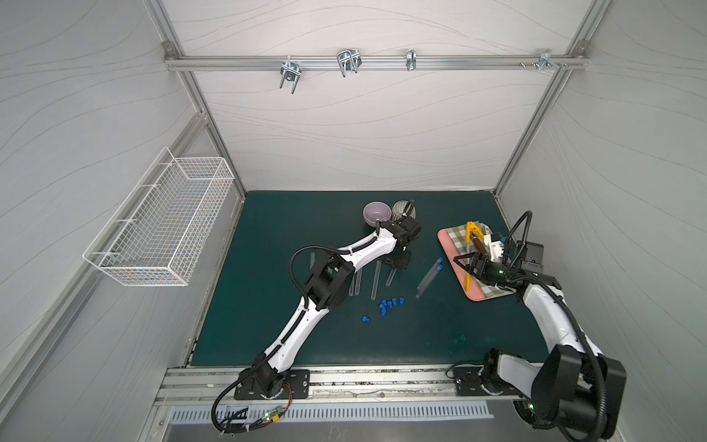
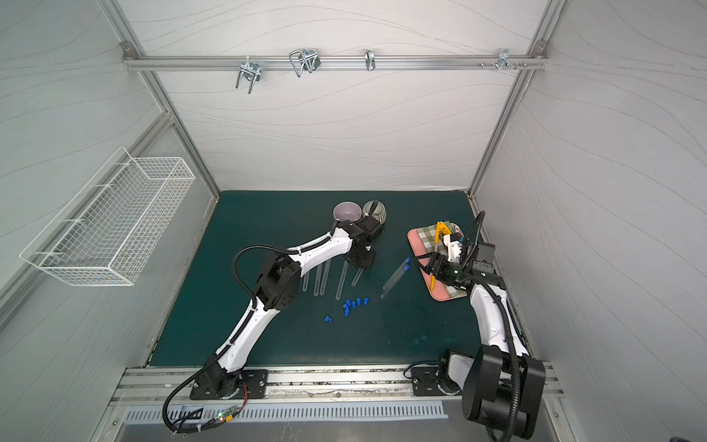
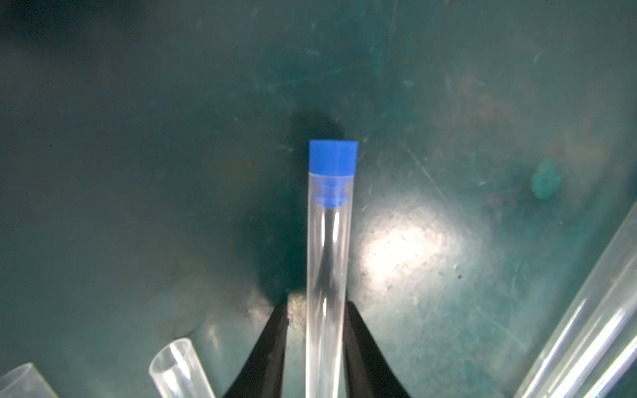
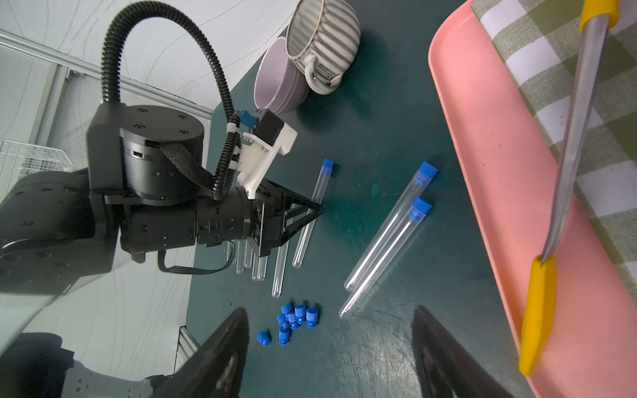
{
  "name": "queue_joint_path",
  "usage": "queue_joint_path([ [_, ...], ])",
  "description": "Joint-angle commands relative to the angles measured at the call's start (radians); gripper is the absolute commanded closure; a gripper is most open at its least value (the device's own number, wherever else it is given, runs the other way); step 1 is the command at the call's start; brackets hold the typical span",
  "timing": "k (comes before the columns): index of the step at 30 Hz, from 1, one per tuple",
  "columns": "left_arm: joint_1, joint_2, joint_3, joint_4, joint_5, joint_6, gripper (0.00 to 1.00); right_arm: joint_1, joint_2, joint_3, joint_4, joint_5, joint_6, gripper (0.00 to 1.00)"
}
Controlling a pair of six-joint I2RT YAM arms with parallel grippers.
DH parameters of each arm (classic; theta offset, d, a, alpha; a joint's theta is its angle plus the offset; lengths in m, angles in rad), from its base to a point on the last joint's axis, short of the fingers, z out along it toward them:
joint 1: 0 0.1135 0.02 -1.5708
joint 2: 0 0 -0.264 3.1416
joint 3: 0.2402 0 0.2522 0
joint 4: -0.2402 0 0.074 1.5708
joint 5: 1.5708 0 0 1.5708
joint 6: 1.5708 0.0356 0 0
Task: Remove stoppers from test tubes
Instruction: Move the test tube to the center of the board, then pick up the test tube at the center of the board.
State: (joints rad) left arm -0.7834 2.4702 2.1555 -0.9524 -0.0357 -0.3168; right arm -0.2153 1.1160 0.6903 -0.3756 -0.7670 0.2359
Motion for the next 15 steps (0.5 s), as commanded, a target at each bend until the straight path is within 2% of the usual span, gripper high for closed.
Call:
queue_joint_path([
  [1, 0.004, 0.039, -0.006, -0.028, -0.008, 0.009, 0.71, 0.008, -0.001, 0.003, -0.023, -0.004, -0.024, 0.25],
  [7, 0.004, -0.005, -0.012, -0.026, -0.007, 0.022, 0.83, 0.021, -0.008, 0.013, -0.04, 0.002, -0.03, 0.26],
  [15, 0.003, -0.122, -0.02, -0.009, 0.003, 0.075, 0.87, 0.03, -0.014, 0.037, -0.075, -0.005, -0.032, 0.26],
])
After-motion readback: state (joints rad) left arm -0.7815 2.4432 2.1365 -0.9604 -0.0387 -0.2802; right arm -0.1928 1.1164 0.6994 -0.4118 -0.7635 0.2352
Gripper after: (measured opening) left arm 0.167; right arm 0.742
